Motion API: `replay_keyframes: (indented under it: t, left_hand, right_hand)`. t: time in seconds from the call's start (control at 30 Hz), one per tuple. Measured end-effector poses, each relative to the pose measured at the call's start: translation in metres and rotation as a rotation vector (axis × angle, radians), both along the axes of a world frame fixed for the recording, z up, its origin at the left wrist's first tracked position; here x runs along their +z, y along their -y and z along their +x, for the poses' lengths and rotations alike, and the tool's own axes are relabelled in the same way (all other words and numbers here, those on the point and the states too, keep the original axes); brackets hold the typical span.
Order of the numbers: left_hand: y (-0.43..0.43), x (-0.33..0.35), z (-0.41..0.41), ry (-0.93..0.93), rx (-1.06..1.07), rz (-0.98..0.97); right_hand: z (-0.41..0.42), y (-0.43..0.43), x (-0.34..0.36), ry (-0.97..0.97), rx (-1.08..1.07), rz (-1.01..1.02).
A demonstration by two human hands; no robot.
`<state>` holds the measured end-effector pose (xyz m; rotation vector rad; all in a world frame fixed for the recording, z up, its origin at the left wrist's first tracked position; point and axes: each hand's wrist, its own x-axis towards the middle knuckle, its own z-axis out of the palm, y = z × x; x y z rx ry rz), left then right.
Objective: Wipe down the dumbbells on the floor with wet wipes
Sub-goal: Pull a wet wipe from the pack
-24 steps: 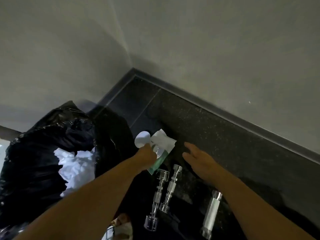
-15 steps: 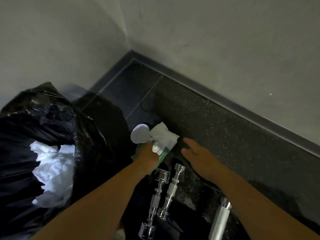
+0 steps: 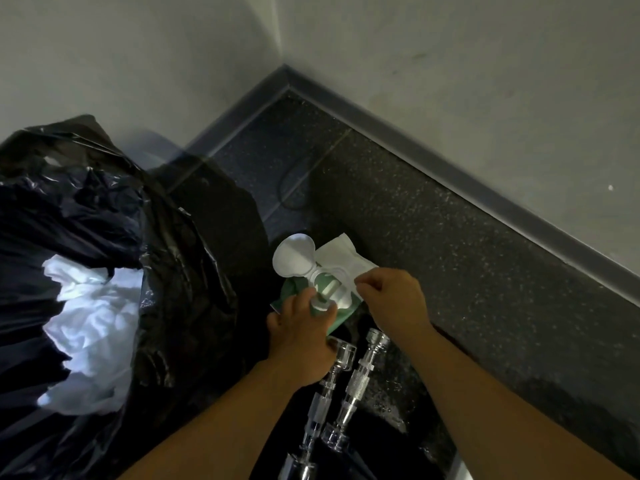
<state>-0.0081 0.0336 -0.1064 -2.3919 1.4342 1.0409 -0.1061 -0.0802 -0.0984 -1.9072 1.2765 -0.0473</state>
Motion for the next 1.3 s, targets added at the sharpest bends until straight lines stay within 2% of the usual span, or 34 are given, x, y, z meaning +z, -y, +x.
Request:
replay_keyframes:
  t: [0.17,0.37,0.63,0.83,1.1,1.3]
  left_hand:
    - [-0.004,-0.008,0.003,-0.003,-0.049,0.077]
    - [-0.009,-0.015,0.005,0.015,-0.12,0.053]
    - [-0.011,-0.016,0.008,0.041,-0.17,0.06]
    - [-0.012,-0.016,0.007,0.064,-0.184,0.049]
    - [-0.01,-0.014,0.005,0.062,-0.169,0.062]
    - [-0.01,-0.014,0.005,0.05,-0.16,0.05]
  right_hand:
    - [0.025,-0.007,-0.02,-0.068,0.04,-0.003]
    - [0.037,-0.009,-0.041,-0.177,0.048,-0.05]
    - [0.051,-0.012,-0.052,-0.299,0.182,-0.222]
    - [0.058,-0.013,-0.05,-0.343,0.126,-0.141]
    - [0.066,-0.017,-0.052,-0.333,0.057,-0.198]
    - [0.051,-0.022,-0.061,-0.11,0.08,-0.269]
